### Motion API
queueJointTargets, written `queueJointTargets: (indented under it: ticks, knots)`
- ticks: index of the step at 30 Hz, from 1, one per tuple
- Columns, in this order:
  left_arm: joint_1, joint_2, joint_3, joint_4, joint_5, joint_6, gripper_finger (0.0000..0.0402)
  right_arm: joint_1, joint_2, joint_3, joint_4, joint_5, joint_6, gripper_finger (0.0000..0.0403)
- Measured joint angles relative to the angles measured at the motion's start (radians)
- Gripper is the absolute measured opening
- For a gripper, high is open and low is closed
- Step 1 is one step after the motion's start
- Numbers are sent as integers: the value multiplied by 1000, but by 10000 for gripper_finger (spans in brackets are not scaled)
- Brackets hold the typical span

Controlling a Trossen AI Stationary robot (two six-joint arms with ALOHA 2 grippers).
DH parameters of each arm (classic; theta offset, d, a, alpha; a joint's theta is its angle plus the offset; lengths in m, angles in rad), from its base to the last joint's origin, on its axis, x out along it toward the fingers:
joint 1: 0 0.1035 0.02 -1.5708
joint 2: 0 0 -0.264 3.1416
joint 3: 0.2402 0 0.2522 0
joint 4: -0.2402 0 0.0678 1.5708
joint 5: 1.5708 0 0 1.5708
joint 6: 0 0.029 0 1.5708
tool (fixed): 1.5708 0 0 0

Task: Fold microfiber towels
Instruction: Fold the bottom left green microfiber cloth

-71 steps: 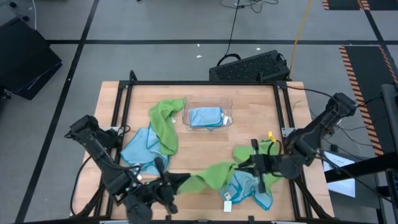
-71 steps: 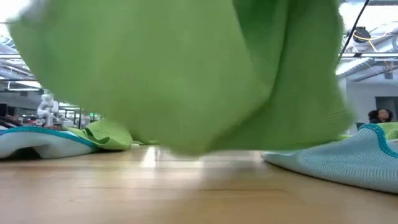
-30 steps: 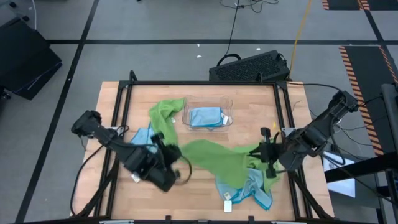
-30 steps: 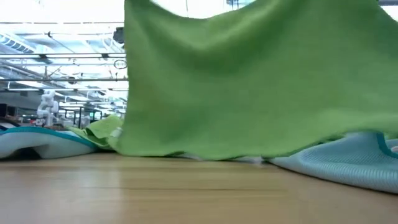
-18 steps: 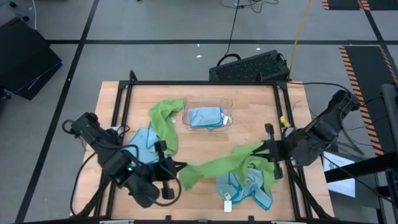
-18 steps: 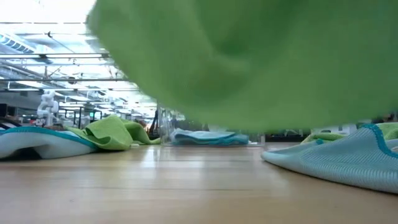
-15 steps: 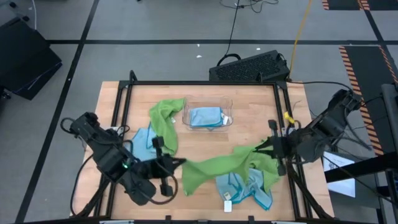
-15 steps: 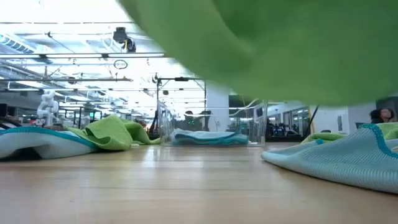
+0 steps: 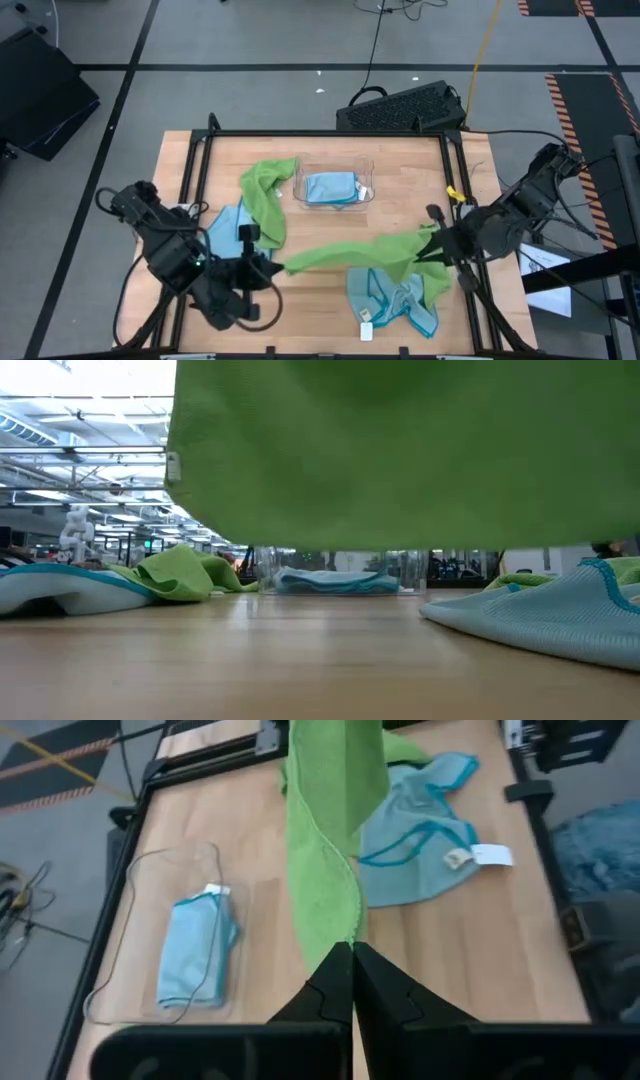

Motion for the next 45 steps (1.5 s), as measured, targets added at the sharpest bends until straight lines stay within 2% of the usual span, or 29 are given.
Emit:
queueJointTargets:
  ticks: [4,8,12,15,19,24,29,36,42,45]
  knots:
    - [-42,-2,29,-4,5,39,5,0,-5,0,90,-27,-41,4]
    - [-73,-1,52,-15,12,97,5,-1,-26,0,97,-27,-34,4]
    - [-92,-2,84,-113,-119,78,5,-27,-41,0,84,-5,-16,4]
    - [-61,-2,70,-228,-181,-7,5,-54,-43,0,22,83,-7,4]
    - [39,-2,-31,-250,-207,-85,5,-106,-49,-76,-11,229,-6,4]
    - [146,-2,-215,-228,-192,-166,5,-188,-70,-229,24,248,-21,4]
    - [267,1,-397,-194,-180,-222,5,-301,-92,-376,23,320,-84,4]
    - [374,0,-521,-89,-154,-195,5,-459,-128,-538,132,312,-171,4]
    - [396,0,-558,85,-84,-54,5,-519,-151,-644,264,179,-228,4]
    - [389,0,-568,112,-42,-20,5,-518,-157,-666,276,108,-218,4]
